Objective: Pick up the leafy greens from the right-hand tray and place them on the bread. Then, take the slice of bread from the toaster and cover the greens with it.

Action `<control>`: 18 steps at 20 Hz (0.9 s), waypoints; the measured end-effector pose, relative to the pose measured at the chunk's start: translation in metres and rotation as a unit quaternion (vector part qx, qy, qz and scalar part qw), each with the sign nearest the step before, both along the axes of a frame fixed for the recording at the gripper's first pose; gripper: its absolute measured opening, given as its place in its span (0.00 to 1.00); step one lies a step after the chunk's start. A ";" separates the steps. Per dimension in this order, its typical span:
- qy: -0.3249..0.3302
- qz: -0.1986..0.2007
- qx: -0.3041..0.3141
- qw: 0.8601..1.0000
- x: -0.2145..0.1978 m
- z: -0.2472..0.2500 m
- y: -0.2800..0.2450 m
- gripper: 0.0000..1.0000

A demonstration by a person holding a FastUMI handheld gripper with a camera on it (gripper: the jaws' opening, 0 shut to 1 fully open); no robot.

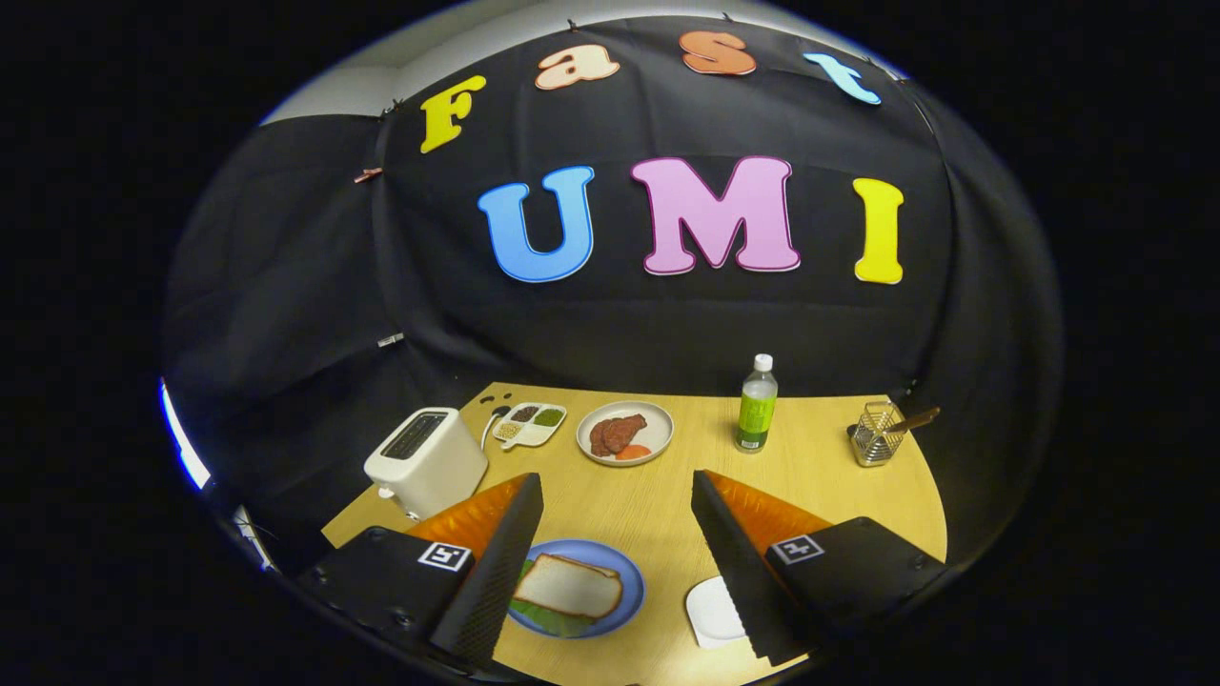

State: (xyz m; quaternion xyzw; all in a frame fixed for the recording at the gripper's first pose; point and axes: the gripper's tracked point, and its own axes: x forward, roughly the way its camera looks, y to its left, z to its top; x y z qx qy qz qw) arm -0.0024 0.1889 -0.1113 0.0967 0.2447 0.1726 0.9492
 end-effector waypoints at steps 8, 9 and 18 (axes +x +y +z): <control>-0.071 -0.005 -0.017 0.997 -0.008 0.041 -0.040 0.98; -0.074 -0.006 -0.017 0.997 -0.010 0.040 -0.044 0.98; -0.068 -0.016 -0.004 0.998 -0.007 0.035 -0.069 0.99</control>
